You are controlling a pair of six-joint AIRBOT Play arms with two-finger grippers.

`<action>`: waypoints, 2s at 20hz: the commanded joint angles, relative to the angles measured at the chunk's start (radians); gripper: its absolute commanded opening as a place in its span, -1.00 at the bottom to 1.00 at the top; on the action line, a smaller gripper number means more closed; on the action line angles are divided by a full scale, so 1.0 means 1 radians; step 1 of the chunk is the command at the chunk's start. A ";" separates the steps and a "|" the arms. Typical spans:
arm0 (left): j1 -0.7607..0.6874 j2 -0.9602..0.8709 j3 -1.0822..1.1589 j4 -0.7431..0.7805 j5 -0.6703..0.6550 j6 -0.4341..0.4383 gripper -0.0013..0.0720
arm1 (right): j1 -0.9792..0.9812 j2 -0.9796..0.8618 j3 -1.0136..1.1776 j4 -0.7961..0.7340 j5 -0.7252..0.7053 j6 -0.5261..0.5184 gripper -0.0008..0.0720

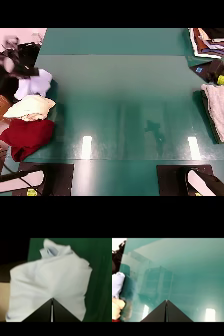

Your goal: Fold the shirts.

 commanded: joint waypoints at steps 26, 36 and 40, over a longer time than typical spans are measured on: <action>-0.810 -0.056 0.501 -0.256 -0.470 0.254 0.31 | 0.000 0.000 0.251 0.040 0.035 0.000 -0.94; -0.316 0.319 -0.500 -0.688 -0.365 0.203 0.04 | 0.000 0.000 0.251 0.039 0.022 0.000 -0.94; -0.316 0.325 -0.775 -0.969 -0.205 0.256 0.75 | 0.000 0.000 0.251 0.041 0.021 0.000 -0.93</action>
